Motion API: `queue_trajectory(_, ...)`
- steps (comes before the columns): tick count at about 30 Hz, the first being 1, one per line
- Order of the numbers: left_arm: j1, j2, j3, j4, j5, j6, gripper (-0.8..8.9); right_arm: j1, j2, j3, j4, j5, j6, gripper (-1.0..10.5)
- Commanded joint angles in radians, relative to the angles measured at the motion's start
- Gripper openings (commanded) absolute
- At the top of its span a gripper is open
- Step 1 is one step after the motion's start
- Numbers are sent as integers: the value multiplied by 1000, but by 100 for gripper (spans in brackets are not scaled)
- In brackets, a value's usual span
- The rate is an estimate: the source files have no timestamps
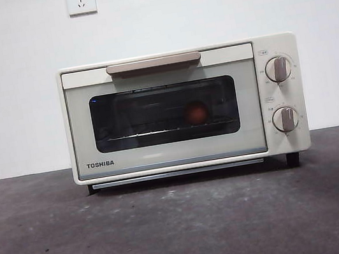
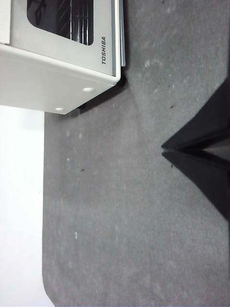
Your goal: Eggoven
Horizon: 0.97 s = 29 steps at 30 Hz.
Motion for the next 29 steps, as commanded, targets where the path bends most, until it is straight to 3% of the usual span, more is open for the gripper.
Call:
queue_trajectory(1,1,-1,-21,-18,1,-23,6,9,5,5,11,3,-8,5)
queue_trajectory(19,1,-1,-21,-17,1,-23,6,9,-3,5,10,6,-19,5)
queue_trajectory(23,1,-1,-21,-17,1,-23,6,-69,-89,2,10,69,-119,5)
queue_trajectory(29,1,-1,-21,-17,1,-23,6,-320,-238,-80,27,21,-147,5)
